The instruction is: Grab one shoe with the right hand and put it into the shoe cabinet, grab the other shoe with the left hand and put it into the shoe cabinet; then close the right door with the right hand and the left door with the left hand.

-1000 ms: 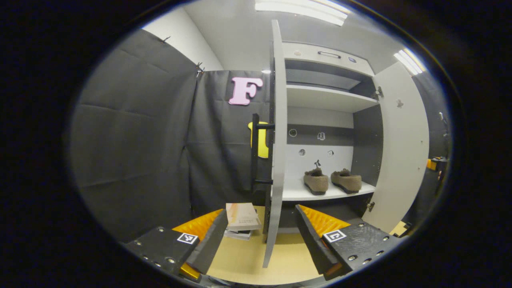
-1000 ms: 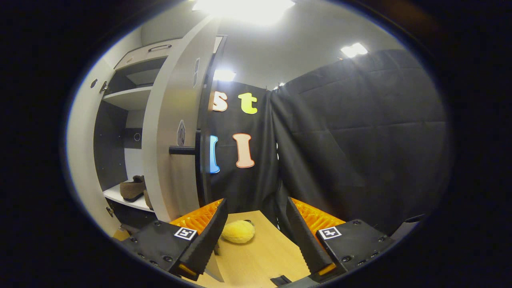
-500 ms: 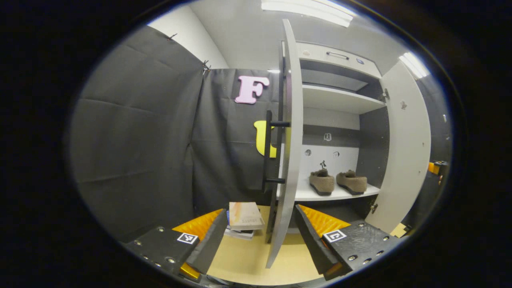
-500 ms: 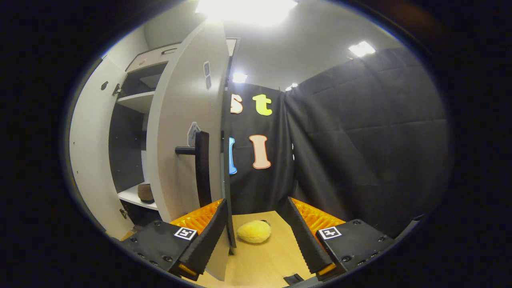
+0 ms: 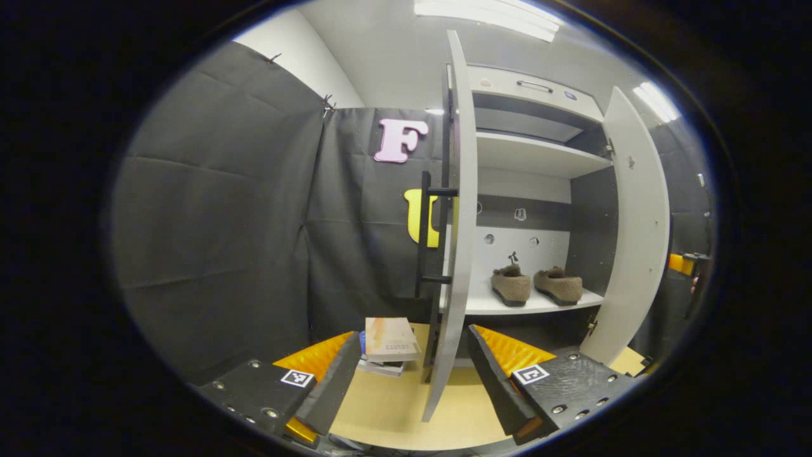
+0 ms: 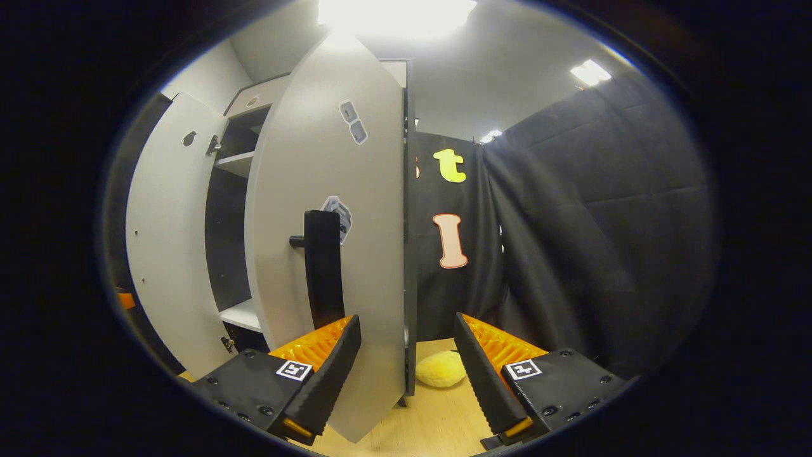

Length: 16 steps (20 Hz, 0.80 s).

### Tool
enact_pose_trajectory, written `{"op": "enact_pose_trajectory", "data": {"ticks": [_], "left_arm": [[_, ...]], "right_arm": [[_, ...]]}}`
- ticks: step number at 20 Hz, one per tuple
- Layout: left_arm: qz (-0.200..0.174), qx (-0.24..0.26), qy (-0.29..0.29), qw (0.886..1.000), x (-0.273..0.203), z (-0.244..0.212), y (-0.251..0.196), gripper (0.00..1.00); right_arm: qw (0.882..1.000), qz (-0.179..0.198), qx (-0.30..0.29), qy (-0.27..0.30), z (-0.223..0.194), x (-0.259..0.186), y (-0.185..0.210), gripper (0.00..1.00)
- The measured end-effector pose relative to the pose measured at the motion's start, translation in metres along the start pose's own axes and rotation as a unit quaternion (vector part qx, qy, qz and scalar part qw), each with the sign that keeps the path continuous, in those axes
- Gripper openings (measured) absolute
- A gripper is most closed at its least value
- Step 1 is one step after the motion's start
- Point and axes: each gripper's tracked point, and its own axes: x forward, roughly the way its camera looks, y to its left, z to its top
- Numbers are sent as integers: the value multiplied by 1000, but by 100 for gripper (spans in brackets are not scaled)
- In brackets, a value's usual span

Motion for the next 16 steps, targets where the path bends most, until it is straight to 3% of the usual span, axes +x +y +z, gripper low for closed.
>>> {"op": "enact_pose_trajectory", "data": {"ticks": [10, 13, 16], "left_arm": [[41, -3, 6, 999, -21, -6, 27, 100], [54, -1, 2, 999, -24, -3, 31, 100], [68, 1, -7, 998, -19, 6, 39, 97]], "right_arm": [[996, 86, -12, 5, -8, 39, 76, 95], [996, 91, -16, 11, -16, 49, 83, 92], [996, 89, -11, 12, -22, 48, 76, 96]]}}
